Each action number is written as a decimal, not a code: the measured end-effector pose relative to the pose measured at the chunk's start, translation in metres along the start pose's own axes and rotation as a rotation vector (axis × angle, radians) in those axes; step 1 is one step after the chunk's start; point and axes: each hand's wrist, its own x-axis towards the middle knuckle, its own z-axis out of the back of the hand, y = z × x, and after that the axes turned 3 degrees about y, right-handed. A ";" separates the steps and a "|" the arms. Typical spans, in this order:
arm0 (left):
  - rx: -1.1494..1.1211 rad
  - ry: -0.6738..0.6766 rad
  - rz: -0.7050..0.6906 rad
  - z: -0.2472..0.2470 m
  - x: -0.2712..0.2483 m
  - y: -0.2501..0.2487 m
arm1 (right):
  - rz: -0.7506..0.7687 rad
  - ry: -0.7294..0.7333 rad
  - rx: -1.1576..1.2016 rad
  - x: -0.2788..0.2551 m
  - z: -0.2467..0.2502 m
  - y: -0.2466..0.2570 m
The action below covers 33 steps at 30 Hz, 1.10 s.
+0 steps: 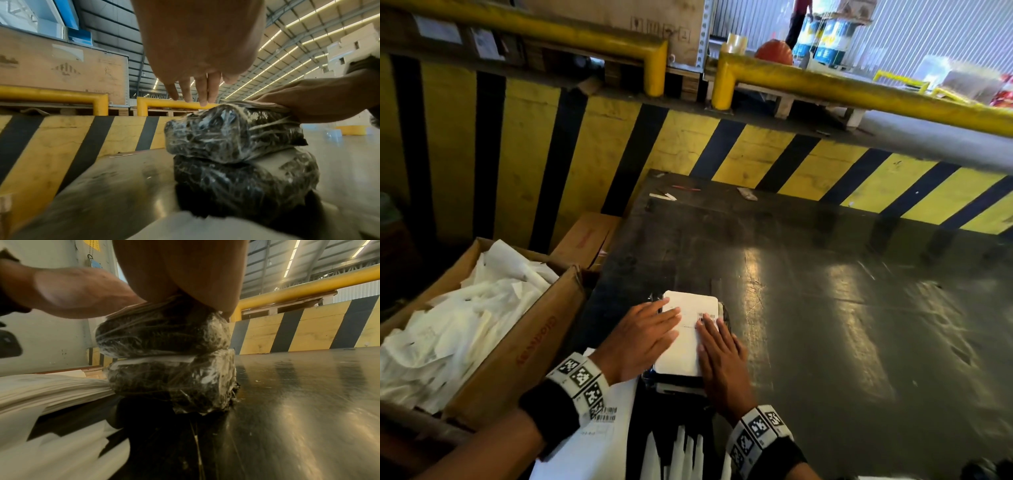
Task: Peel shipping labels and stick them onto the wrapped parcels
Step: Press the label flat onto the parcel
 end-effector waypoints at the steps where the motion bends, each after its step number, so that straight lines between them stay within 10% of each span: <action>1: 0.009 0.056 0.004 -0.004 0.009 -0.003 | -0.003 -0.018 0.004 0.000 -0.001 -0.001; 24: -0.072 0.227 0.334 -0.013 0.023 0.001 | 0.009 -0.063 0.080 -0.001 -0.006 -0.006; 33: -0.411 0.200 0.460 -0.028 -0.026 -0.012 | -0.336 -0.023 0.550 -0.018 0.004 -0.010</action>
